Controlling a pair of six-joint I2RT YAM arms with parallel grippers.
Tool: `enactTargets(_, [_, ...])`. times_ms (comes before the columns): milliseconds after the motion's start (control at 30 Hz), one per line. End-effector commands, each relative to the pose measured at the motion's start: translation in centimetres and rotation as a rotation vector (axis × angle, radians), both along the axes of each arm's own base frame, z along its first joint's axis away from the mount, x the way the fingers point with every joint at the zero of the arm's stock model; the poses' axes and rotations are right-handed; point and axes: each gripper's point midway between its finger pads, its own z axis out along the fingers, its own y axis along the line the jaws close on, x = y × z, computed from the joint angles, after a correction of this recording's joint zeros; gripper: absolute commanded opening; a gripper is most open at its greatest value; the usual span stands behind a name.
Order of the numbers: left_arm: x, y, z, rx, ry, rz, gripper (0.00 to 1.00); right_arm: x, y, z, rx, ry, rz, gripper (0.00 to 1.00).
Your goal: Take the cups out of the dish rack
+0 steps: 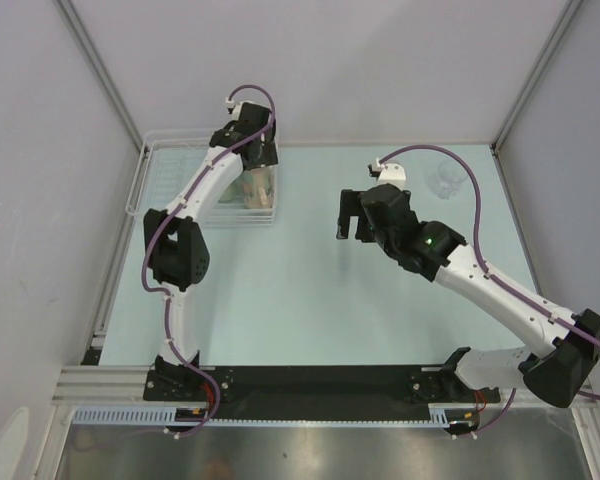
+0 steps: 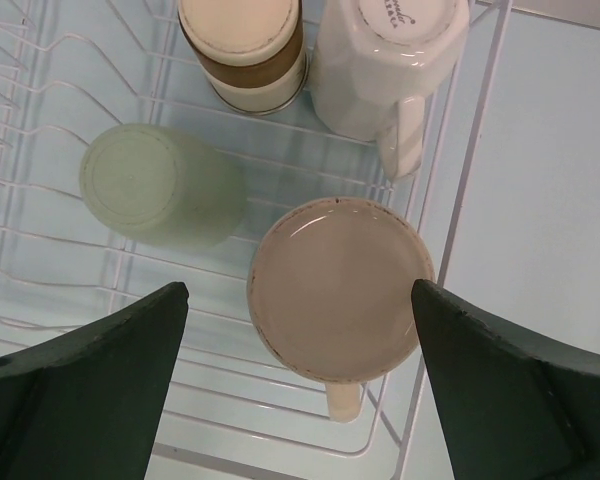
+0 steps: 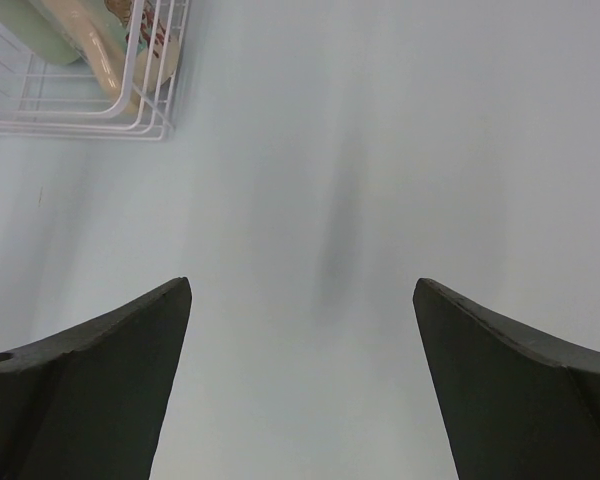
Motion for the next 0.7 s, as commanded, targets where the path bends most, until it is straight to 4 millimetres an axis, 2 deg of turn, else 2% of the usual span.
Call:
enactTargets(0, [0.4,-1.5,0.5,-0.072,-0.006,-0.019,1.0,0.7,0.4,2.0,0.058,-0.041,-0.016,1.0])
enactTargets(433, [-0.4,-3.1,2.8,-0.077,-0.051,-0.052,1.0,0.7,0.1,1.2,0.069,-0.031,-0.025,1.0])
enactTargets(667, [-0.6,-3.0,3.8,-0.078,-0.071,-0.048,1.0,0.7,0.0,0.9,0.077,-0.029,-0.033,1.0])
